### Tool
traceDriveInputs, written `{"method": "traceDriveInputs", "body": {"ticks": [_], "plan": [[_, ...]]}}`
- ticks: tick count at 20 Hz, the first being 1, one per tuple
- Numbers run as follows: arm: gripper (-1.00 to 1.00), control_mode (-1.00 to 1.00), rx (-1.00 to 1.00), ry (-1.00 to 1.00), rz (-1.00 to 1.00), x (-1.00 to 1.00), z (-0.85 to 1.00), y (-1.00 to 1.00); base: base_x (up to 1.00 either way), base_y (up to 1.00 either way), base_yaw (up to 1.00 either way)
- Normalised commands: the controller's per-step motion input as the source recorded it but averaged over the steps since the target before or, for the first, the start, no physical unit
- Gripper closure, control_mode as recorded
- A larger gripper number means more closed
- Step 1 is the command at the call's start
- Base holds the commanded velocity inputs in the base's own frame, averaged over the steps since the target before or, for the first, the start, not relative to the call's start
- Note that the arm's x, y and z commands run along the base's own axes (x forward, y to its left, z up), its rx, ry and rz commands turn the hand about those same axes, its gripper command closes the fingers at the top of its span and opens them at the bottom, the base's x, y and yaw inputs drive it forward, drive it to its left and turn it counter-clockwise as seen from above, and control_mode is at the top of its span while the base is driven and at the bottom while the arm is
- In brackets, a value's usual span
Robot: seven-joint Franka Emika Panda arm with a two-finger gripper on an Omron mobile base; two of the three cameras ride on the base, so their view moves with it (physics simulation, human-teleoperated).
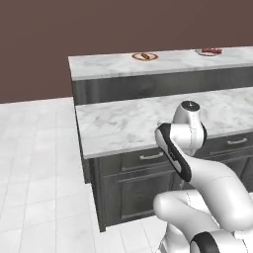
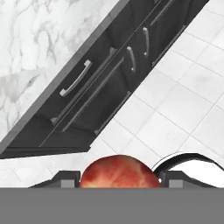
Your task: Pick up the peach and mango from the fridge and place one fruit on each plate on the dining counter.
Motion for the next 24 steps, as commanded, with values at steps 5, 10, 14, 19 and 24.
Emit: {"method": "traceDriveInputs", "body": {"ticks": [5, 10, 14, 19, 24], "plan": [[1.0, 1.0, 0.0, 0.0, 0.0, 0.0, 0.0, 0.0, 0.0, 1.0, -0.22], [1.0, 1.0, 0.0, 0.0, 0.0, 0.0, 0.0, 0.0, 0.0, 0.88, -0.35], [1.0, 1.0, 0.0, 0.0, 0.0, 0.0, 0.0, 0.0, 0.14, 0.72, -0.5], [1.0, 1.0, 0.0, 0.0, 0.0, 0.0, 0.0, 0.0, 0.4, 0.75, -0.55], [1.0, 1.0, 0.0, 0.0, 0.0, 0.0, 0.0, 0.0, 0.5, 0.97, -0.5]]}}
